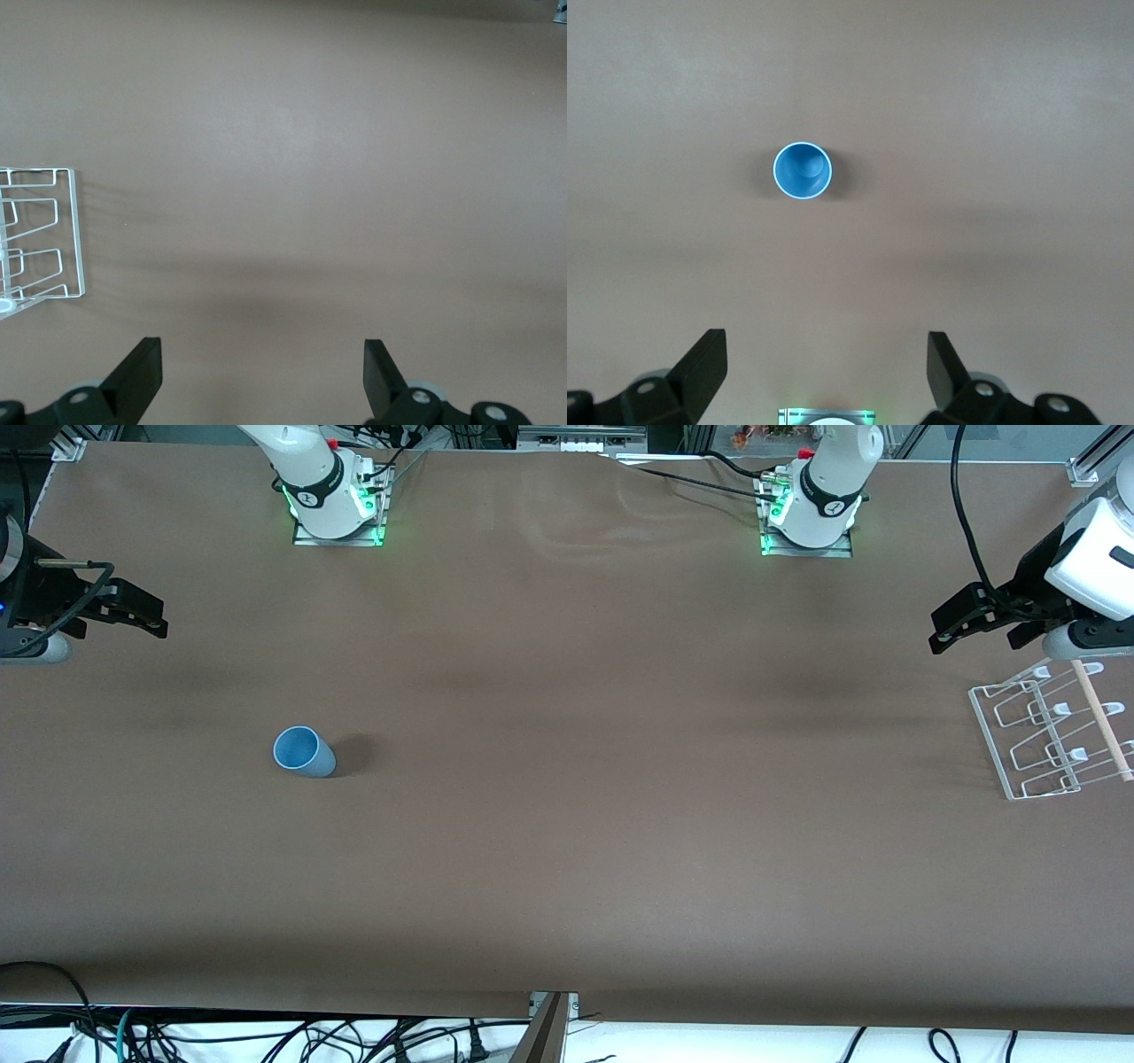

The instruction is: Transfer cup to left arm and place on rack

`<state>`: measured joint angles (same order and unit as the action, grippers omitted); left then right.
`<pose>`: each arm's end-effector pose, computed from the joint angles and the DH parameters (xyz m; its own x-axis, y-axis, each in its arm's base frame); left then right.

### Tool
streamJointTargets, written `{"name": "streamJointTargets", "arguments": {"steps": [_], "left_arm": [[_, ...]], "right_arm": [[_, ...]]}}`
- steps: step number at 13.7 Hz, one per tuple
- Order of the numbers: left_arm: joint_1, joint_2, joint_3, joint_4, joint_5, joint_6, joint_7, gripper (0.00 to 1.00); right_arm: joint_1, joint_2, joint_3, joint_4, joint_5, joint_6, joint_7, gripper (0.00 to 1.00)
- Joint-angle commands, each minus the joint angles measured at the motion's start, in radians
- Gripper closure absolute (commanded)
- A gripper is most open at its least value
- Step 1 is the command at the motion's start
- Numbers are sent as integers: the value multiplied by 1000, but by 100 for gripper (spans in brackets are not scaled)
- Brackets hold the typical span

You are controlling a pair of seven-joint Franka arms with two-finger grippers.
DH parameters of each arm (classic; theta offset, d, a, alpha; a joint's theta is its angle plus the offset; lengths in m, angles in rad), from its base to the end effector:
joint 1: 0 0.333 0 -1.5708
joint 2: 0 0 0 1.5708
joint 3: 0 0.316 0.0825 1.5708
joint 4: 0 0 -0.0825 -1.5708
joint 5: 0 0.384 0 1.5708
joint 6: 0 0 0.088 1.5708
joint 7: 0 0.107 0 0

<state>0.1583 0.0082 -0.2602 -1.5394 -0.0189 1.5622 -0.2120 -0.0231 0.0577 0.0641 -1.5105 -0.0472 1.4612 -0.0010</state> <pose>0.5535 -0.0580 0.6342 0.9939 0.1097 0.0101 0.1095 -0.9937 0.0237 0.5602 0.0164 0.6116 0.9936 0.0369 -0.1066 0.0417 -0.9982 0.0434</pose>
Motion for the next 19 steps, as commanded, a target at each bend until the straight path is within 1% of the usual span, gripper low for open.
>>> {"name": "streamJointTargets", "arguments": {"steps": [1,19], "left_arm": [[4,3,-13,24,-4,-21,6,0],[3,-1,-27,24,-4,-19,5,0]], "right_arm": [[-6,5,10,19,-8,-7,-7,0],[-9,7,8,19,-6,1,-7,0]]}}
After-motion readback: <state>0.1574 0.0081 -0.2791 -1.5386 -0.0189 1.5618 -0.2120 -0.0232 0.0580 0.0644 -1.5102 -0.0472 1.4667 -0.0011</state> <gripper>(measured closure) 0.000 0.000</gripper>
